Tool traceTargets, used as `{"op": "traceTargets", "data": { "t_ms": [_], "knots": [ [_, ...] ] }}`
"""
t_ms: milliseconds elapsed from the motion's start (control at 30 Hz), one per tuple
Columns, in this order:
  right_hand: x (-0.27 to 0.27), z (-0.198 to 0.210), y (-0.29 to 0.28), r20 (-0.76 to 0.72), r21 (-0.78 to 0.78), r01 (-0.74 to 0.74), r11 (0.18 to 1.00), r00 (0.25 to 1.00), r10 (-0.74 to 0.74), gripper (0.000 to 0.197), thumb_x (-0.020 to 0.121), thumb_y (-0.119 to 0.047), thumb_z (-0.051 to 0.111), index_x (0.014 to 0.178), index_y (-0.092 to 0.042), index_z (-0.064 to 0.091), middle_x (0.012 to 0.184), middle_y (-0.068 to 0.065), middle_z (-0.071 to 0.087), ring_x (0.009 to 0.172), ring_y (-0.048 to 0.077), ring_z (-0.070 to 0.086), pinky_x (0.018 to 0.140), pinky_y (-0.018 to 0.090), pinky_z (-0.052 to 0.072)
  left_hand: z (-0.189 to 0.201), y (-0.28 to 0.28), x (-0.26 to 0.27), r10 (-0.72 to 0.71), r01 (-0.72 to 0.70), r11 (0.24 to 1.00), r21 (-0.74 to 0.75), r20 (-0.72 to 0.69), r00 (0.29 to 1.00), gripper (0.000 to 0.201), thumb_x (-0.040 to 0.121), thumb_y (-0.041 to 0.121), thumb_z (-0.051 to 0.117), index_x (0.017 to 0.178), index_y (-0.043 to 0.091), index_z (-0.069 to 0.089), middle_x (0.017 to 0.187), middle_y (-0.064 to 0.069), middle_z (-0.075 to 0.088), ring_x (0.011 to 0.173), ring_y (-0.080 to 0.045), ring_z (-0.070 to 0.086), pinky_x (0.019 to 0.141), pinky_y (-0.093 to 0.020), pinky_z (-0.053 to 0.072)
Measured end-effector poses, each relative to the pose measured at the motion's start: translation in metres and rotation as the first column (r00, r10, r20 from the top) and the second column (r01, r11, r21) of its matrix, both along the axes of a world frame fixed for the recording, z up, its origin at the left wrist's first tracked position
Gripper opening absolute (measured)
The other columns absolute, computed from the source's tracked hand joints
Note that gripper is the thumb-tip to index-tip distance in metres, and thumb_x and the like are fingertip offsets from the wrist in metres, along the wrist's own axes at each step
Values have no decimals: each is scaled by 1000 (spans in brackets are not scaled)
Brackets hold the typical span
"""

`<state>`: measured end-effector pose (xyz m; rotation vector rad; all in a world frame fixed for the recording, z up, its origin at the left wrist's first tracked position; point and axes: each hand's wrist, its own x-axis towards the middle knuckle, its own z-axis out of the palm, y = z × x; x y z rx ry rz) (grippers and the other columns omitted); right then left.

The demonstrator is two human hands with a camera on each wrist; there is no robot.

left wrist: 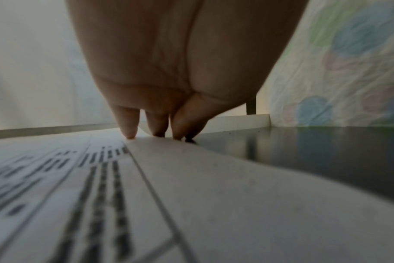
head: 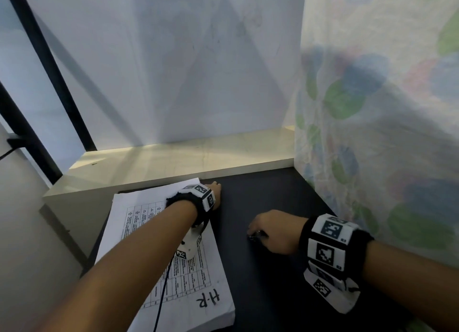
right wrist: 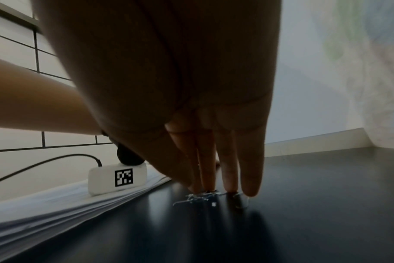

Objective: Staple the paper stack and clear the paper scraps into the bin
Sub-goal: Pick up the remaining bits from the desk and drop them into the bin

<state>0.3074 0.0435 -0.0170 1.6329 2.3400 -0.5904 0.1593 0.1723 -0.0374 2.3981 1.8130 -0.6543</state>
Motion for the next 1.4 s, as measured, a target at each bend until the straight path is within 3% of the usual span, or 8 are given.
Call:
{"op": "traceTargets", "data": {
  "t_ms": [300, 467, 633, 900, 1100, 1233, 1300, 1400],
  "knots": [
    [17, 16, -5, -34, 47, 140, 989, 990, -139, 43, 92, -7, 43, 131, -17, 57, 138, 4, 55, 128, 22, 50, 106, 27, 39, 22, -59, 9, -184, 181, 978, -102, -25, 983, 62, 98, 9, 36, 152, 8, 6, 162, -6, 2, 145, -29, 25, 115, -35, 28],
    [20, 7, -7, -3, 49, 187, 981, 982, -187, 35, 87, -11, 55, 120, -9, 64, 124, 11, 63, 114, 27, 59, 96, 32, 49, 28, -90, 10, -263, 280, 954, -110, 144, 954, 47, 92, 14, 46, 139, 12, 45, 144, -10, 48, 128, -29, 50, 107, -37, 43],
    [7, 0, -8, 30, 114, 134, 984, 990, -138, 32, 79, -25, 69, 104, -5, 71, 104, 13, 66, 103, 30, 64, 87, 33, 52, 26, -103, 23, -204, 229, 971, -66, 270, 941, 40, 81, 23, 67, 117, 7, 65, 118, -12, 67, 107, -30, 63, 87, -32, 50],
    [25, 16, 11, -84, 24, 287, 957, 955, -285, 47, 71, -11, 80, 116, -13, 68, 119, 6, 69, 110, 22, 65, 87, 26, 49, 21, -93, 45, -49, 84, 992, -90, 336, 941, 44, 75, 18, 75, 115, 3, 64, 119, -14, 67, 110, -28, 64, 93, -34, 53],
    [21, 5, 19, -170, -13, 402, 916, 901, -398, 18, 77, -1, 72, 95, -4, 75, 102, 15, 75, 75, 20, 67, 84, 32, 59, 15, -84, 47, 10, 33, 994, -102, 392, 920, 36, 78, 15, 72, 111, 1, 67, 116, -17, 69, 106, -30, 66, 93, -37, 54],
    [10, 6, 24, -182, -27, 359, 933, 916, -358, 9, 74, 0, 75, 79, -7, 74, 97, 15, 75, 74, 21, 67, 82, 35, 60, 17, -81, 49, 24, 21, 995, -97, 440, 898, 31, 81, 11, 69, 110, 1, 68, 114, -17, 69, 106, -30, 66, 89, -33, 52],
    [14, 9, 26, -178, -11, 347, 938, 922, -343, 22, 71, 2, 77, 69, -15, 63, 90, 11, 72, 74, 23, 67, 75, 33, 61, 17, -76, 45, 35, 2, 997, -80, 457, 889, 31, 80, 13, 70, 109, 2, 68, 115, -15, 69, 106, -29, 66, 89, -33, 53],
    [23, 8, 25, -184, -60, 326, 943, 925, -332, 36, 69, 0, 80, 100, -13, 67, 92, 5, 63, 77, 24, 66, 64, 27, 58, 16, -72, 37, 50, -17, 997, -78, 455, 889, 32, 81, 11, 69, 112, 4, 67, 117, -13, 69, 109, -27, 65, 92, -31, 52]
  ]
}}
